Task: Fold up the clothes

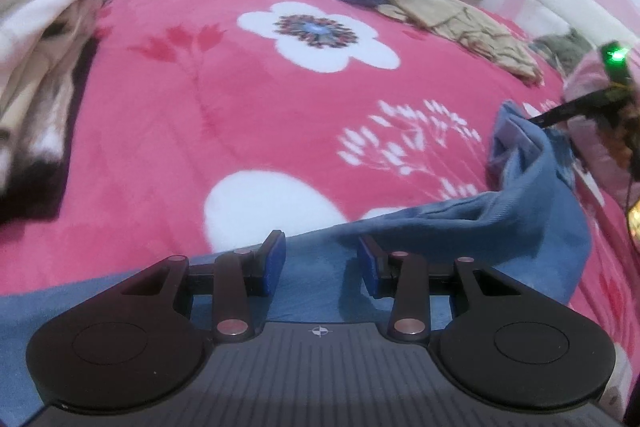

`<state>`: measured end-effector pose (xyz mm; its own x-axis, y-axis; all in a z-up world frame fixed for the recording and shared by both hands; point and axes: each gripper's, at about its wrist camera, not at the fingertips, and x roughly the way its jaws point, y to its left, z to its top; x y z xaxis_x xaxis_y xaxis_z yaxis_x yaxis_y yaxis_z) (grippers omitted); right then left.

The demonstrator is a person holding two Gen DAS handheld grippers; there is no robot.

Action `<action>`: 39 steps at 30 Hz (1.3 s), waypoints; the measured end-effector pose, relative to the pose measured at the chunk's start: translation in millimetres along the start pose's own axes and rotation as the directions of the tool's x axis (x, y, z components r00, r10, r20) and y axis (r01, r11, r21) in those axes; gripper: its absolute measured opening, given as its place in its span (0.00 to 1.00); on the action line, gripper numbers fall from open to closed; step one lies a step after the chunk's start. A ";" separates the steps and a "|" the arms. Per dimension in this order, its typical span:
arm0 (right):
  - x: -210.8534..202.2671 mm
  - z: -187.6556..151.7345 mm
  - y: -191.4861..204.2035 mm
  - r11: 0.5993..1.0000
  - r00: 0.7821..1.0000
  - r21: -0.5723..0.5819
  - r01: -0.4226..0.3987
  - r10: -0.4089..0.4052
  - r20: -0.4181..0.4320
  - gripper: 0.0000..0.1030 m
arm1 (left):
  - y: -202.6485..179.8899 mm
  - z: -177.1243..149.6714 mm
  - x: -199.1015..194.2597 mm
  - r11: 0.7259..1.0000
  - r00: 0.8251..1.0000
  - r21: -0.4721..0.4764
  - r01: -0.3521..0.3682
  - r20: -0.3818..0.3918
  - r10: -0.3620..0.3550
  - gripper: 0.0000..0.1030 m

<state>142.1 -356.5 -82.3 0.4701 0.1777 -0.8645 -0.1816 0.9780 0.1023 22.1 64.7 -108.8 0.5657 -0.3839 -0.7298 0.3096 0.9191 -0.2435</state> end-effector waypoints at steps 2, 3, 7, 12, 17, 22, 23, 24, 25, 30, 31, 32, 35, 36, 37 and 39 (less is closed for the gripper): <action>-28.8 -2.4 1.8 0.998 0.996 0.032 0.048 -0.050 0.071 0.07 | 6.1 -1.0 1.0 1.000 1.000 -0.022 0.011 0.005 -0.011 0.38; -43.8 -4.9 -1.2 0.995 0.991 0.067 0.076 -0.082 0.101 0.07 | 8.5 -1.3 1.4 0.999 1.000 -0.031 0.018 0.007 -0.018 0.38; -70.4 -16.9 -31.3 0.962 0.980 0.221 0.158 -0.181 0.083 0.07 | 15.3 -2.3 3.8 0.998 0.999 -0.050 0.039 0.014 -0.038 0.38; -35.2 -35.0 -53.4 0.939 0.976 0.269 0.216 -0.215 -0.030 0.10 | 21.8 -0.8 9.9 0.997 0.999 -0.063 0.036 0.018 -0.035 0.38; -15.9 -44.7 -83.3 0.858 0.904 0.285 0.427 -0.408 -0.127 0.00 | 24.2 -1.5 13.2 0.997 1.000 -0.068 0.022 0.021 -0.021 0.39; -70.4 -46.2 -36.7 0.913 0.921 0.149 0.379 -0.388 0.032 0.37 | 21.7 -2.3 14.2 0.999 1.000 -0.045 0.006 0.024 -0.005 0.40; -85.0 -49.1 -22.7 0.923 0.919 0.094 0.374 -0.382 0.095 0.39 | 21.7 -1.9 14.4 0.999 1.000 -0.045 0.005 0.023 -0.004 0.41; -94.4 -55.1 -9.7 0.931 0.922 0.025 0.363 -0.363 0.134 0.46 | 21.7 -1.6 14.6 0.999 1.000 -0.046 0.003 0.021 -0.002 0.41; -97.4 -64.9 1.8 0.938 0.933 -0.059 0.343 -0.332 0.141 0.51 | 21.9 -1.2 14.9 0.999 1.000 -0.048 0.003 0.020 -0.002 0.41; -107.7 -113.1 57.5 0.863 0.974 -0.453 0.225 -0.186 0.129 0.53 | 24.0 -0.2 17.0 0.998 1.000 -0.060 0.009 0.018 -0.008 0.43; -99.7 -121.6 64.5 0.839 0.976 -0.498 0.218 -0.190 0.107 0.53 | 23.8 -0.3 17.2 0.998 1.000 -0.061 0.009 0.019 -0.008 0.44; -91.3 -128.5 70.3 0.817 0.977 -0.536 0.211 -0.193 0.090 0.53 | 23.5 -0.5 17.5 0.998 1.000 -0.060 0.009 0.021 -0.008 0.44; -71.3 -127.7 71.3 0.800 0.974 -0.560 0.218 -0.216 0.069 0.45 | 22.7 -2.0 17.4 0.998 1.000 -0.054 0.007 0.030 -0.006 0.44; -67.7 -119.7 65.1 0.813 0.970 -0.534 0.233 -0.230 0.073 0.44 | 22.8 -2.2 17.4 0.998 0.999 -0.057 0.007 0.032 -0.005 0.44; -68.0 -105.3 53.9 0.835 0.961 -0.477 0.275 -0.257 0.104 0.43 | 22.9 -2.4 17.3 0.998 0.999 -0.060 0.007 0.034 -0.005 0.44; -76.3 -73.3 28.1 0.863 0.915 -0.310 0.399 -0.352 0.197 0.42 | 23.3 -2.5 17.1 0.998 0.999 -0.067 0.008 0.035 -0.006 0.45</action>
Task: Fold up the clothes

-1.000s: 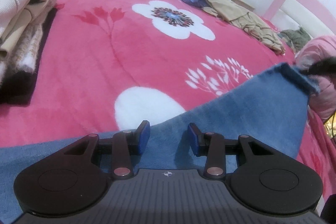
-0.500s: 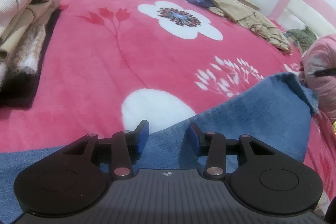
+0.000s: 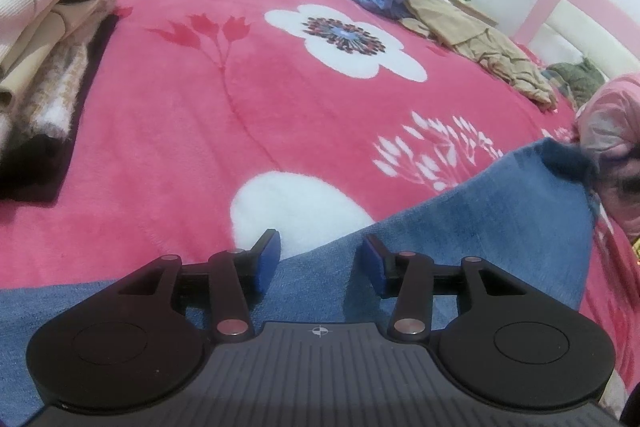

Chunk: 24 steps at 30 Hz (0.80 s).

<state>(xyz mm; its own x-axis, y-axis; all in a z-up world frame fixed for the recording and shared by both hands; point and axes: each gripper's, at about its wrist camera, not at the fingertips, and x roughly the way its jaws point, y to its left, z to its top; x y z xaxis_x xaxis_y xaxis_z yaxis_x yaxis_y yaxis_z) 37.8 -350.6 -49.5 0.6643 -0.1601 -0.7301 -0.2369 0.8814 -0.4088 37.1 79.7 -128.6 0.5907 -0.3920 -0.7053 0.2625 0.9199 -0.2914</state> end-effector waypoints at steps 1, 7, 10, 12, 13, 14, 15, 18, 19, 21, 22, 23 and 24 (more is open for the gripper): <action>-0.1 9.1 -24.7 0.991 0.998 0.115 0.065 -0.067 0.021 0.42 | 0.1 0.0 -0.1 1.000 1.000 -0.002 0.000 0.001 0.000 0.45; -24.4 8.3 -107.9 0.783 0.996 0.621 0.010 -0.061 0.061 0.47 | -1.8 -1.1 0.3 1.000 1.000 0.004 -0.006 0.008 0.006 0.45; -21.3 -12.1 -95.3 0.692 0.995 0.716 -0.094 0.093 0.040 0.47 | -2.2 -1.3 1.0 1.000 1.000 0.010 -0.009 0.009 0.009 0.46; -11.5 -30.7 -84.4 0.574 0.977 0.802 -0.164 0.206 0.052 0.46 | -2.0 -0.9 1.1 1.000 1.000 0.011 -0.008 0.008 0.008 0.46; -6.1 -39.8 -79.5 0.514 0.968 0.838 -0.183 0.245 0.061 0.47 | -2.0 -0.5 0.8 1.000 1.000 0.010 -0.008 0.006 0.008 0.46; -0.7 -49.0 -74.7 0.450 0.956 0.870 -0.200 0.284 0.073 0.47 | -2.0 -0.1 0.4 1.000 1.000 0.009 -0.008 0.005 0.008 0.46; 7.2 -56.4 -71.1 0.389 0.945 0.896 -0.213 0.315 0.088 0.47 | -2.3 0.4 -0.5 1.000 1.000 0.007 -0.009 0.003 0.009 0.46; 26.2 -75.9 -60.2 0.239 0.922 0.948 -0.210 0.370 0.111 0.46 | -4.9 2.2 -11.8 1.000 1.000 -0.011 0.028 0.014 -0.028 0.46; 31.7 -79.8 -57.3 0.209 0.920 0.958 -0.197 0.376 0.107 0.46 | -6.2 2.5 -17.2 0.998 0.998 -0.014 0.061 0.021 -0.061 0.46; 36.5 -85.4 -52.2 0.181 0.921 0.968 -0.172 0.378 0.093 0.43 | -12.1 2.8 -26.3 0.989 0.989 -0.005 0.149 0.016 -0.149 0.47; 35.4 -87.1 -51.3 0.173 0.922 0.970 -0.170 0.376 0.094 0.43 | -17.5 2.4 -28.2 0.981 0.981 0.011 0.195 -0.002 -0.195 0.47; 35.5 -88.3 -50.8 0.164 0.923 0.971 -0.173 0.371 0.102 0.44 | -24.2 1.8 -29.4 0.970 0.971 0.033 0.239 -0.022 -0.238 0.47; 36.9 -89.7 -50.7 0.153 0.923 0.972 -0.178 0.367 0.112 0.44 | -33.5 0.5 -29.0 0.958 0.960 0.068 0.277 -0.048 -0.274 0.47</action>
<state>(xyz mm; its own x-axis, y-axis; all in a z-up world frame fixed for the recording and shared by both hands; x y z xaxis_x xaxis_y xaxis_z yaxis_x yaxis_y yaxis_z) 10.7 -441.0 -104.9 0.6057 0.2253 -0.7631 0.5346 0.5952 0.6000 11.6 60.3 -98.0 0.4584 -0.6281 -0.6288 0.4669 0.7722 -0.4309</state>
